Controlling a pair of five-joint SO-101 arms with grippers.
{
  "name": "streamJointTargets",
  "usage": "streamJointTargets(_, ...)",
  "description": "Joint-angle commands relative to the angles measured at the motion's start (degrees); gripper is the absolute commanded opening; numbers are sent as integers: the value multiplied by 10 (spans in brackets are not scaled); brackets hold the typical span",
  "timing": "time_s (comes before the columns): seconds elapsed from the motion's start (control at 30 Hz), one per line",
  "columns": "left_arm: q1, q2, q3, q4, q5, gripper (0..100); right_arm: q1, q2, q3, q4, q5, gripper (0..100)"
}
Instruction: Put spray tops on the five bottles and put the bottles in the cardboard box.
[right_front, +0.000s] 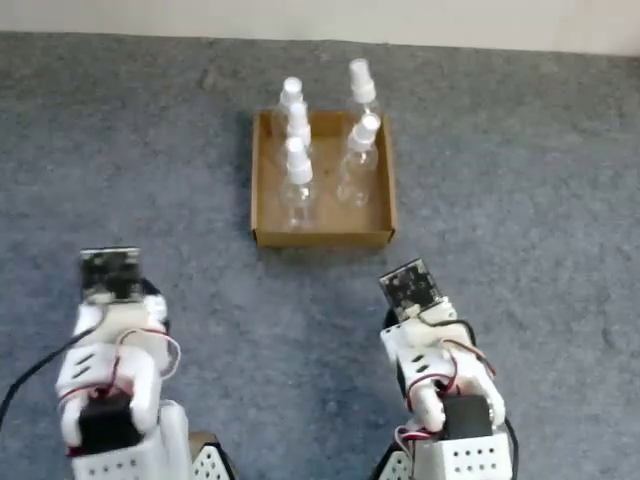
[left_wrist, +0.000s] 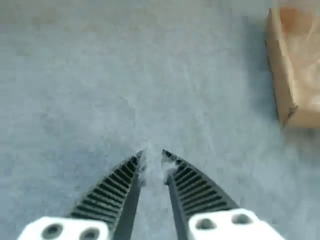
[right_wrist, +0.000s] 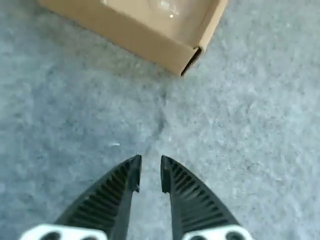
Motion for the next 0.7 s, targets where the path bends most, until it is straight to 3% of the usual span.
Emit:
streamJointTargets(0.0, 39, 0, 103, -81, -52, 11, 7, -5, 66, 17, 6, 19)
streamJointTargets(0.13, 42, -12, 164, -151, -49, 11, 7, -5, 67, 59, 5, 19)
streamJointTargets(0.3, 39, -12, 163, -153, -52, 11, 7, -4, 65, 95, 9, 19)
streamJointTargets(0.43, 38, -12, 163, -113, -51, 11, 7, -4, 65, 156, 8, 19)
streamJointTargets(0.67, 38, -12, 163, -5, -52, 10, 7, -5, 70, 156, 9, 19)
